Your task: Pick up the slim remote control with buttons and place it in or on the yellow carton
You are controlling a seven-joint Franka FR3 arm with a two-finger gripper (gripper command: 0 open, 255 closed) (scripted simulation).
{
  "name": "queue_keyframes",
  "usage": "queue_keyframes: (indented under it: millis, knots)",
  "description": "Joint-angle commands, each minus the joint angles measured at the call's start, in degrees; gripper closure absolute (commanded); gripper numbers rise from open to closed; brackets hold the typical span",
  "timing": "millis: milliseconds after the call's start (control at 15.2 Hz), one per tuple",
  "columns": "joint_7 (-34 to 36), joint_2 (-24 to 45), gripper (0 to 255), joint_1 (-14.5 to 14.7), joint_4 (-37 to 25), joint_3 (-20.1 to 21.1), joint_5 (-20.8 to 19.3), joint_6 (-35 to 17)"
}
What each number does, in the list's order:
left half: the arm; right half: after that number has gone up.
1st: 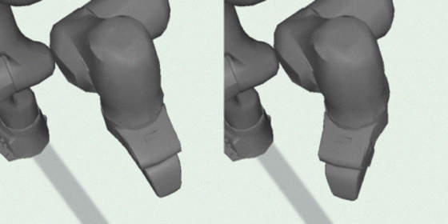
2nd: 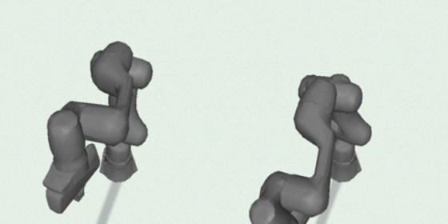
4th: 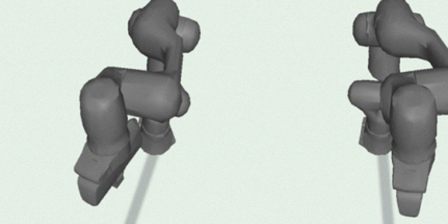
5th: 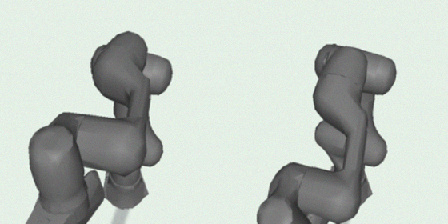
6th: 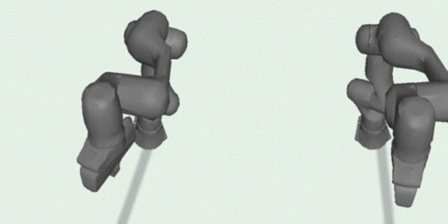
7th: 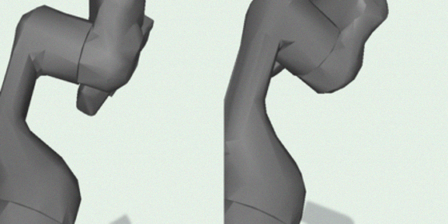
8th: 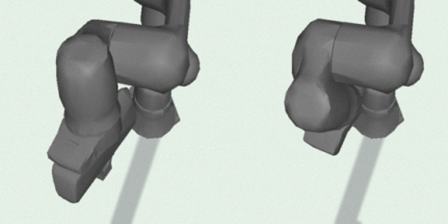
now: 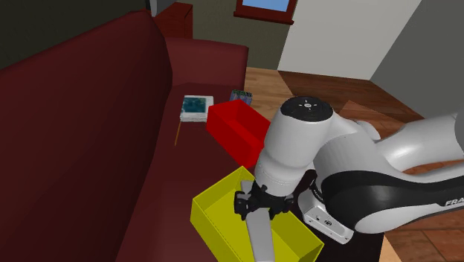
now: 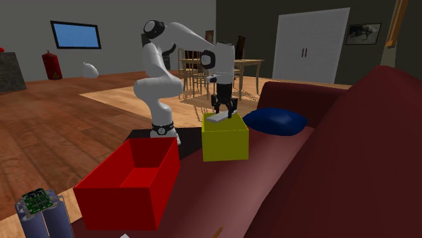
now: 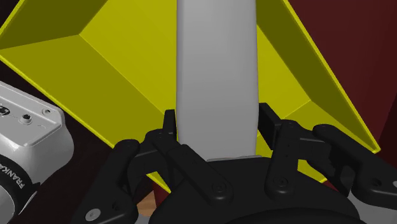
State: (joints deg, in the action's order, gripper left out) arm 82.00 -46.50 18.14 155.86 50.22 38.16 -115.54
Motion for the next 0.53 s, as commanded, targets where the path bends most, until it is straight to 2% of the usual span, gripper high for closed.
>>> queue_keyframes:
  millis: [0, 462]
  knots:
    - [-0.12, 0.98, 255, -0.17, 0.81, 1.27, 0.84, -1.92]
    - [-0.18, 1.36, 255, -0.26, 1.1, 1.73, 1.13, -2.62]
